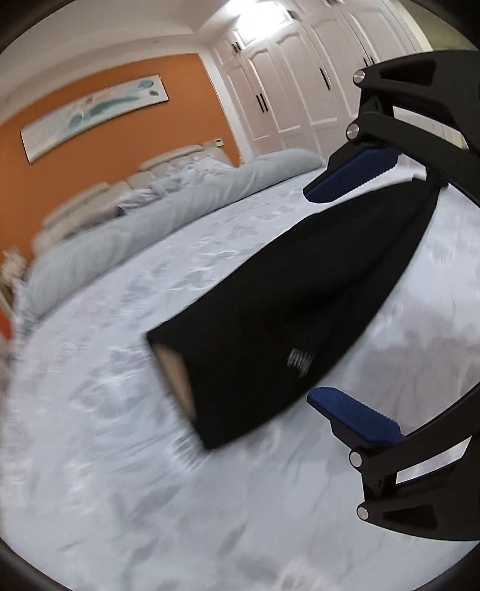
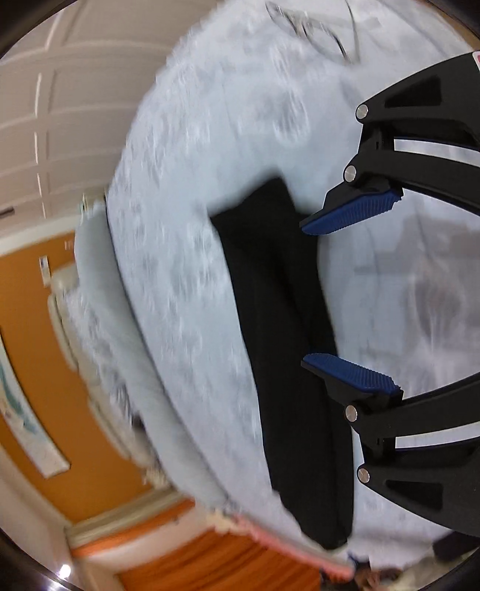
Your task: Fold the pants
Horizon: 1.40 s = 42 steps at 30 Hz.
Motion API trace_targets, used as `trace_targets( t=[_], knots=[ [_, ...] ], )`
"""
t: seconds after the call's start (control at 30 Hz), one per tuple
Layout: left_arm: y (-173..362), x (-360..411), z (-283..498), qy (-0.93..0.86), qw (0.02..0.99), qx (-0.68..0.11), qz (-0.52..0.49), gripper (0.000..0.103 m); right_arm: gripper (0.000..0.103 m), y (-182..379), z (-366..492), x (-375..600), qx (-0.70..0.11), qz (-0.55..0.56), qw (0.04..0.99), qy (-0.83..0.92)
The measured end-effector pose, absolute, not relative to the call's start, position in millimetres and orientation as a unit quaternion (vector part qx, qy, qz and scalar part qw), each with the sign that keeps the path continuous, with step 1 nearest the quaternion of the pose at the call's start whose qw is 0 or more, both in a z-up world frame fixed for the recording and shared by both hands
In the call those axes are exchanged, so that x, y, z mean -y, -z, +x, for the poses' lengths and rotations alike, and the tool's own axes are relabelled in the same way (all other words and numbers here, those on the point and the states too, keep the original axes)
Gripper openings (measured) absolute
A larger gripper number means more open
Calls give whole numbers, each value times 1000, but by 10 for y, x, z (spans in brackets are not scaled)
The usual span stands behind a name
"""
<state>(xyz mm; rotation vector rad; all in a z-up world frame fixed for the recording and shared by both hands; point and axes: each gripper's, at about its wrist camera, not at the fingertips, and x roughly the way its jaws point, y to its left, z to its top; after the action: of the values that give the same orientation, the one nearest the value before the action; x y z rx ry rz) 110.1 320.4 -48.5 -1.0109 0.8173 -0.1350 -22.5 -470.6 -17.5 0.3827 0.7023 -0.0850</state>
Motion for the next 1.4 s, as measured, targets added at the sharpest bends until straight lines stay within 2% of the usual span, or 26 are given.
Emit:
trace_targets(
  t=[0.1,0.23,0.27,0.3,0.33,0.4,0.5,0.57,0.6,0.63,0.67,0.7,0.73,0.87,0.9,0.97,1.0,1.17,1.23,1.3,1.4],
  knots=[
    [732,-3035,1491,62,742,-438,-504,98,66,180,-106,4329,-348,192,918,-7],
    [760,-2917,1802,74,721,-451,-521,94,66,313,83,3933,-377,190,905,-40],
    [764,-2894,1851,85,717,-450,-525,90,66,365,135,3857,-386,192,901,-44],
    [767,-2864,1960,99,707,-456,-532,77,66,403,172,3823,-390,196,899,-46],
    [796,-2855,2018,103,698,-461,-538,70,66,444,205,3799,-394,204,895,-47],
    [801,-2837,2100,99,685,-469,-549,71,66,543,303,3777,-410,224,883,-44],
    [786,-2853,2085,105,688,-465,-548,79,66,627,346,3825,-420,264,868,-40],
    [821,-2887,2072,107,686,-464,-550,78,66,658,339,3942,-415,297,859,-35],
    [868,-2878,2095,114,681,-463,-556,66,66,673,352,4042,-410,318,854,-27],
    [917,-2923,2064,116,679,-467,-555,42,66,686,368,4135,-406,337,849,-18],
    [954,-2910,2081,114,678,-475,-549,29,66,694,377,4227,-402,354,844,-7],
    [985,-2923,2059,113,677,-478,-548,8,66,698,397,4312,-399,367,841,2],
    [1018,-2917,2077,115,675,-483,-547,4,66,695,439,4392,-398,373,838,10],
    [937,-2943,2138,122,686,-469,-542,4,66,715,669,4709,-397,385,830,65],
    [899,-2952,2153,123,690,-467,-540,3,63,730,760,4759,-398,390,828,69],
    [768,-2969,2199,126,699,-462,-531,3,11,743,960,4835,-409,383,825,73],
    [677,-2976,2248,126,705,-459,-525,3,5,676,1082,4854,-409,373,830,77],
    [-264,-2973,2380,168,794,-396,-428,3,5,-399,904,4805,-253,335,908,4],
    [-452,-2986,2251,176,825,-370,-390,3,5,-509,761,4768,-246,311,918,1],
    [-265,-3086,2123,174,826,-370,-389,4,4,-237,682,4830,-279,311,909,9],
    [484,-3234,1940,150,786,-427,-422,4,5,463,606,4958,-345,334,877,37]
  ],
)
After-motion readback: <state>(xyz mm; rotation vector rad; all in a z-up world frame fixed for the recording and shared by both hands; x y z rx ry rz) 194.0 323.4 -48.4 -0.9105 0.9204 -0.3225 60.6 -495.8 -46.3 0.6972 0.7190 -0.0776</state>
